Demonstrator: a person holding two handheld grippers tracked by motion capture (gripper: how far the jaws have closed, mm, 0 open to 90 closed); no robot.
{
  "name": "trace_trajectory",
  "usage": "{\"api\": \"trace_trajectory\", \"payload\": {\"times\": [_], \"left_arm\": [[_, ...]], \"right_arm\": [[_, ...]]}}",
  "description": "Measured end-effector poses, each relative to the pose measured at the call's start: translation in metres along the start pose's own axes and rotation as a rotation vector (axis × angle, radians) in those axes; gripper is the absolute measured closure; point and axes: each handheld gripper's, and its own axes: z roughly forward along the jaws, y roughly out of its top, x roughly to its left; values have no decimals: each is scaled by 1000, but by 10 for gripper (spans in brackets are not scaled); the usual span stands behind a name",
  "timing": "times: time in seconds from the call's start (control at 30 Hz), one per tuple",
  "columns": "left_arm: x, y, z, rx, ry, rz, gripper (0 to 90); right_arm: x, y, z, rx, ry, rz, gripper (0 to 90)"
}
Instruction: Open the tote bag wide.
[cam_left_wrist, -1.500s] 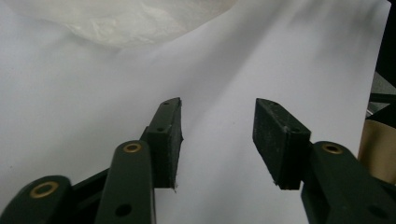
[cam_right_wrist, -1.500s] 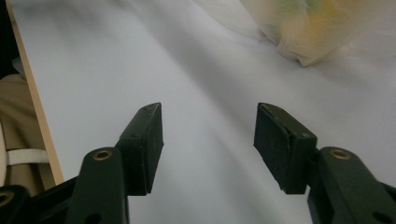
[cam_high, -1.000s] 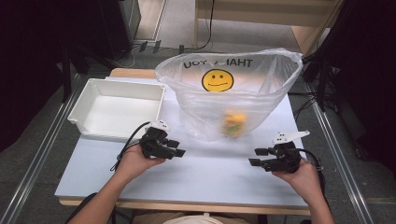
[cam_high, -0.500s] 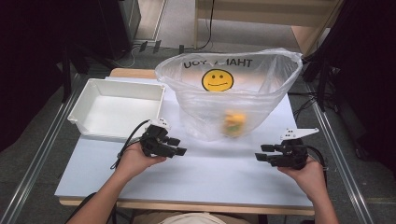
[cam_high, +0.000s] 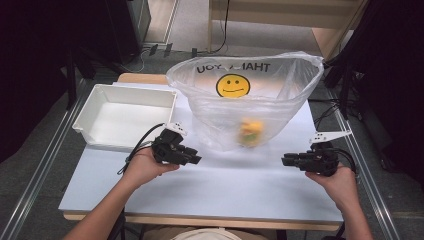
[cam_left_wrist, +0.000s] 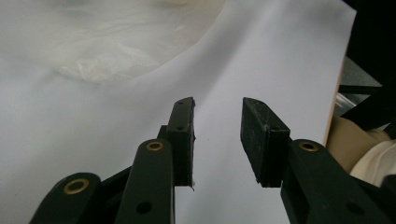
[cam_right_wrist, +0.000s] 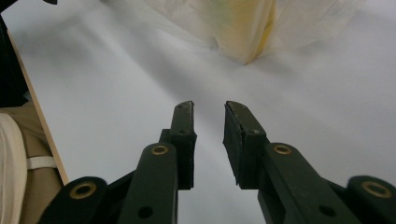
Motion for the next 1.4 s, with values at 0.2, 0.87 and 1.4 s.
{"api": "trace_trajectory", "payload": {"times": [0.2, 0.87, 1.4], "left_arm": [[0, 7, -5, 9, -15, -7, 740], [-6, 33, -38, -47, -20, -6, 900], [-16, 75, -64, -65, -8, 27, 900]], "right_arm": [[-6, 6, -10, 10, 1, 6, 861], [-13, 49, -41, 55, -46, -38, 900], [-11, 81, -68, 102, -71, -60, 900]]}}
